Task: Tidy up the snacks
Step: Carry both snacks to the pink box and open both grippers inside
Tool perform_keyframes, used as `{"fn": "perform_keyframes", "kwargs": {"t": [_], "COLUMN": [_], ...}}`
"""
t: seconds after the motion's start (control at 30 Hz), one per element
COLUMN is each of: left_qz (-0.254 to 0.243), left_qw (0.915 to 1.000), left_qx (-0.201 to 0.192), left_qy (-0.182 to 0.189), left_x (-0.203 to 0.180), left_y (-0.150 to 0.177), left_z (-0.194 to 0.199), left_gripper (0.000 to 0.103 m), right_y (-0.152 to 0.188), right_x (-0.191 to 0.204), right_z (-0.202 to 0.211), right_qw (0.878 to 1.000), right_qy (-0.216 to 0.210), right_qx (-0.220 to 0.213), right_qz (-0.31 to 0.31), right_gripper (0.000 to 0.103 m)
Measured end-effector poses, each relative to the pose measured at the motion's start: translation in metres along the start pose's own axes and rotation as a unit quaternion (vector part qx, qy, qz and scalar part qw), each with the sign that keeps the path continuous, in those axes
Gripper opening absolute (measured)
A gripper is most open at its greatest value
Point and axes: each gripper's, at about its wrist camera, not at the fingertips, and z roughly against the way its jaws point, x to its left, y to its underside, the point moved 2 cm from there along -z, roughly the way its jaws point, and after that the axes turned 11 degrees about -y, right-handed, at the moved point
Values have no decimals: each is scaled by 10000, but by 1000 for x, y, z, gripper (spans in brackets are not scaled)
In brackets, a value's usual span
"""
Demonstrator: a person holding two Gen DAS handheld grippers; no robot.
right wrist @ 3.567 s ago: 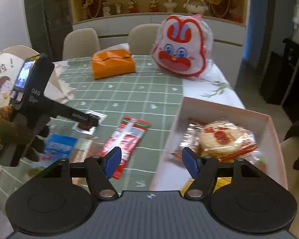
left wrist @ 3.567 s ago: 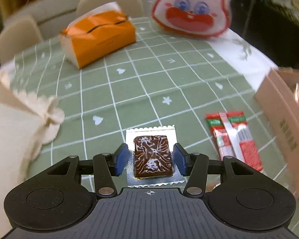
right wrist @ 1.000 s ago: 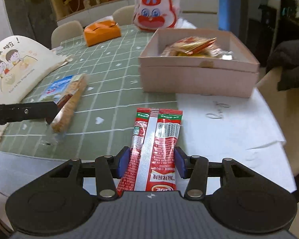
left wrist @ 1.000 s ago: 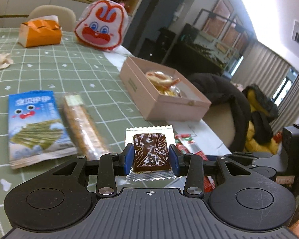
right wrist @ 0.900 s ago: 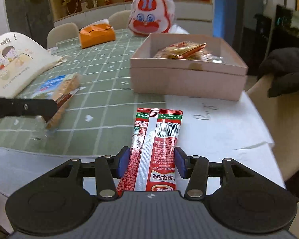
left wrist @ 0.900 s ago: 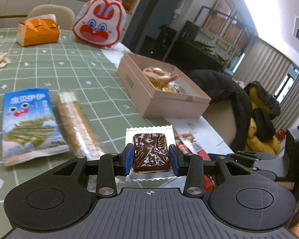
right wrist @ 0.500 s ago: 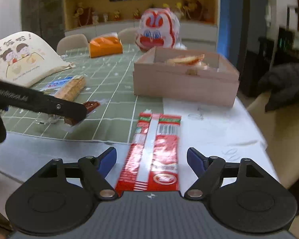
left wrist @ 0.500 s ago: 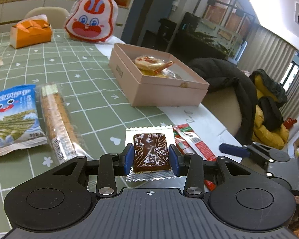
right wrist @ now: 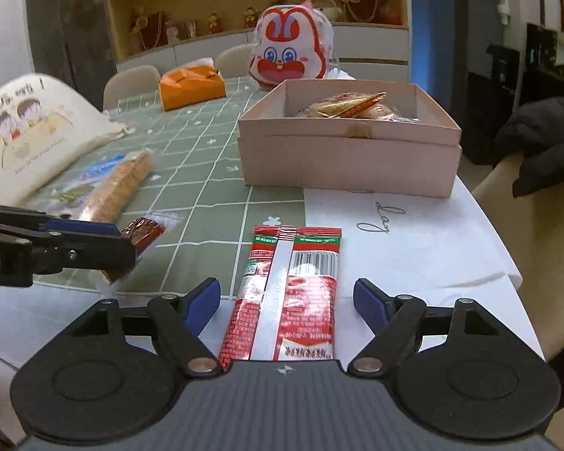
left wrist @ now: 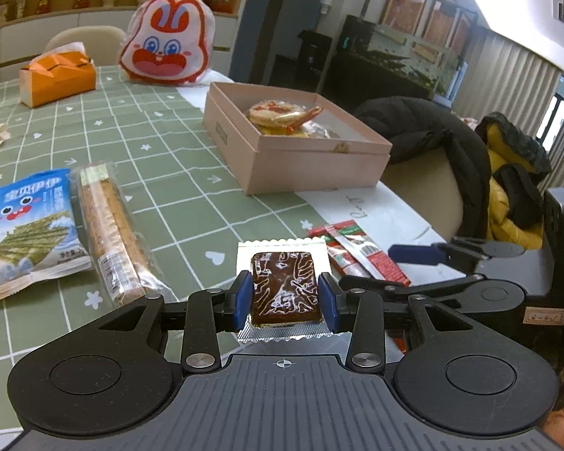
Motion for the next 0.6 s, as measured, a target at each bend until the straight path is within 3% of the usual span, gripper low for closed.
{"fn": "perform_keyframes", "kwargs": {"t": [0.1,0.2,0.37,0.6], "left_qz": [-55,-95,-121,-108], "left_qw": [10000,9999,9999,9999], "left_qx": [25,39,51,38], "left_qy": [14,17,70,130], "left_x": [-3,-6,-11,-14], "left_y": [2,2,2,1], "left_z": [0,-1,-2,-1], "left_gripper": [43,43,43,43], "right_y": [0,0,-1,-12], "right_x": [4,2,2,-3], "right_z": [-1,6,21,48], "right_qw": [9997,9994,9979,9977], "right_qy": [111,143,283,238], "right_qx": [70,81,-45,-404], "right_qz": [218,310,583,497], "right_gripper": [61,53,49,49]}}
